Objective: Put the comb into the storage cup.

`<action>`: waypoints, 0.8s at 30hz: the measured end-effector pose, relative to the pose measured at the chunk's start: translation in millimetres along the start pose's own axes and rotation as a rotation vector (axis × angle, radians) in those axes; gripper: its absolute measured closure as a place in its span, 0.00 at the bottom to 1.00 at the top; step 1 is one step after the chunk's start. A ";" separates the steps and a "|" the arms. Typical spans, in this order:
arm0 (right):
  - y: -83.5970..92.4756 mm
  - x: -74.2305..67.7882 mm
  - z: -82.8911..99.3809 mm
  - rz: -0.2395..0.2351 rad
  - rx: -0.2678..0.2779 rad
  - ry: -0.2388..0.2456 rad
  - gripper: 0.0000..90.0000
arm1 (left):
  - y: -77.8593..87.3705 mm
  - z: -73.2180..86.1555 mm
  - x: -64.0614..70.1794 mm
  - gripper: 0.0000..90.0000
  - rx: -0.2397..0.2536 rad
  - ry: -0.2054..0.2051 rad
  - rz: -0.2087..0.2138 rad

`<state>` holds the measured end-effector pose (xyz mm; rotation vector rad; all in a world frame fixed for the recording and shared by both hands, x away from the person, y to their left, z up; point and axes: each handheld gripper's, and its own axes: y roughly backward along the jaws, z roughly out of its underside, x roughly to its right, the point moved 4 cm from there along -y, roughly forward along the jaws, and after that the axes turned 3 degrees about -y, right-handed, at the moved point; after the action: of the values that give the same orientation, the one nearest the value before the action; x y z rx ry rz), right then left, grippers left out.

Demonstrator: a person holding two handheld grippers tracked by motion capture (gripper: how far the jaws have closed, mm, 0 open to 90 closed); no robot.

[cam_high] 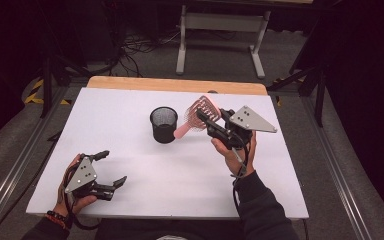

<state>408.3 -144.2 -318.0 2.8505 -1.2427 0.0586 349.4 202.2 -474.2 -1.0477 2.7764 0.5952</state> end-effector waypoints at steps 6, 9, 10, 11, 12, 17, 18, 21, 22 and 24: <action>-7.9 1.8 -8.4 0.014 0.005 0.013 0.71 | -0.3 0.2 0.0 0.06 0.000 -0.003 -0.004; -11.3 1.8 -11.8 0.017 0.008 0.007 0.71 | -1.6 0.1 -0.1 0.06 0.005 0.008 -0.001; -12.4 1.6 -12.9 0.018 0.008 0.009 0.71 | -2.2 0.2 0.2 0.06 0.002 0.005 -0.001; -13.5 0.8 -14.5 0.019 0.009 0.005 0.71 | -2.6 0.4 0.5 0.06 -0.001 0.002 -0.001; -14.1 0.4 -15.8 0.019 0.014 0.005 0.71 | -2.9 0.4 0.5 0.06 0.000 0.000 -0.008; -18.8 -3.4 -27.1 0.016 0.032 0.026 0.71 | -4.4 1.3 -0.4 0.06 0.002 0.010 -0.011; -20.1 -4.1 -28.9 0.019 0.033 0.027 0.71 | -4.1 1.3 -0.5 0.06 0.003 0.013 -0.009; -24.6 -4.8 -33.3 0.021 0.036 0.043 0.71 | -3.7 1.4 -1.3 0.05 0.001 0.015 -0.012; -27.0 -4.7 -35.5 0.024 0.039 0.045 0.71 | -3.6 1.3 -1.4 0.04 -0.003 0.012 -0.009; -30.8 -4.3 -38.4 0.028 0.040 0.048 0.71 | -4.1 1.0 -0.7 0.04 -0.001 0.010 -0.009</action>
<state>427.1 -118.4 -280.3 2.8474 -1.2866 0.1532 352.6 200.2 -476.2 -1.0659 2.7786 0.5922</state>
